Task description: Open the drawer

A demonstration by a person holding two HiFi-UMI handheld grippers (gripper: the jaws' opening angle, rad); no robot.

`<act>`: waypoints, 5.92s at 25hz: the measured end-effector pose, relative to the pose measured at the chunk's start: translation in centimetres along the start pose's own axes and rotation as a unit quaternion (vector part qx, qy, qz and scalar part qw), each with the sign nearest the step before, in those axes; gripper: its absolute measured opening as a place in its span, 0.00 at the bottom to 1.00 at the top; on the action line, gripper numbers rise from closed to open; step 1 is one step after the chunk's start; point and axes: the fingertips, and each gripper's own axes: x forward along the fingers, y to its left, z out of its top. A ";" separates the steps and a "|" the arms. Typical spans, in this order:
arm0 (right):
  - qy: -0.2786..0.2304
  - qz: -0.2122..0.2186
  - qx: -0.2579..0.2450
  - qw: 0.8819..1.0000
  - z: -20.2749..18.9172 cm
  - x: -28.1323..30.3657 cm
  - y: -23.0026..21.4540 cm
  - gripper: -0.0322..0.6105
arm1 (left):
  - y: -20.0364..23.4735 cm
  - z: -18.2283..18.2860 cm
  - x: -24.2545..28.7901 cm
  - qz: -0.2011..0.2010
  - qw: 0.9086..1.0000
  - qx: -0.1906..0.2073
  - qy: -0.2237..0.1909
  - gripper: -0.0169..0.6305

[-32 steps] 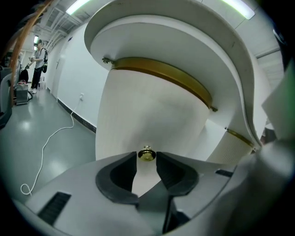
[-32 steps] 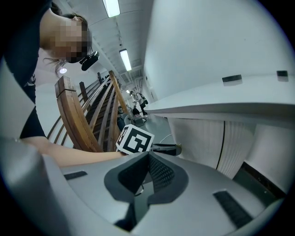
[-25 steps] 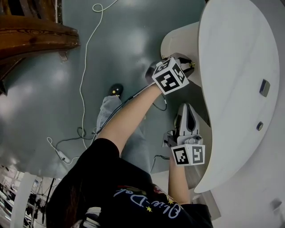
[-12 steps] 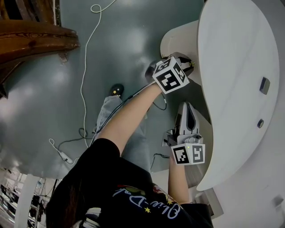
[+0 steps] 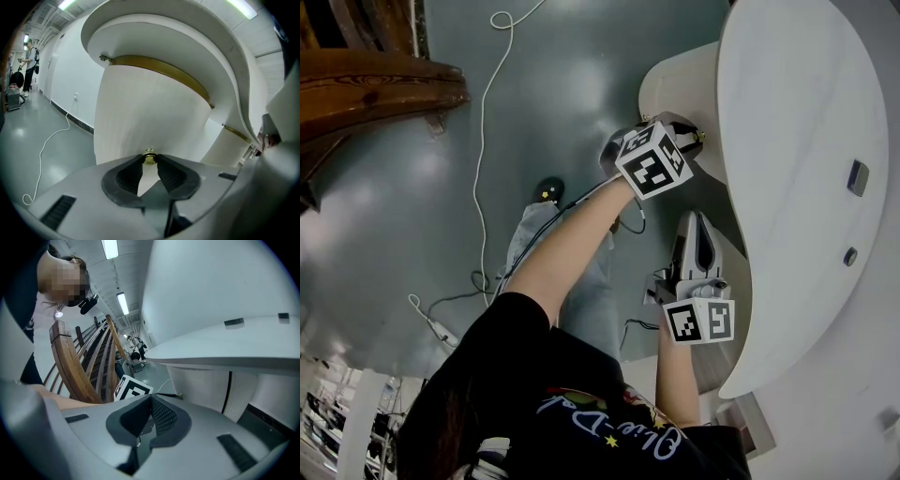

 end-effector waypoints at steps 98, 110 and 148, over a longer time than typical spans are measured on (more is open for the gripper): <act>-0.013 0.020 -0.016 1.000 -0.2 -1.0 8.8 0.05 | -0.3 -8.9 -12.4 0.016 0.999 -0.008 0.041 0.18; -0.011 0.027 -0.019 0.999 -0.2 -0.8 9.6 0.05 | -0.3 -9.8 -13.7 0.015 0.999 -0.007 0.043 0.18; -0.015 0.030 -0.004 0.999 -0.7 -0.4 11.0 0.05 | -0.4 -12.4 -16.7 0.007 0.999 -0.009 0.043 0.18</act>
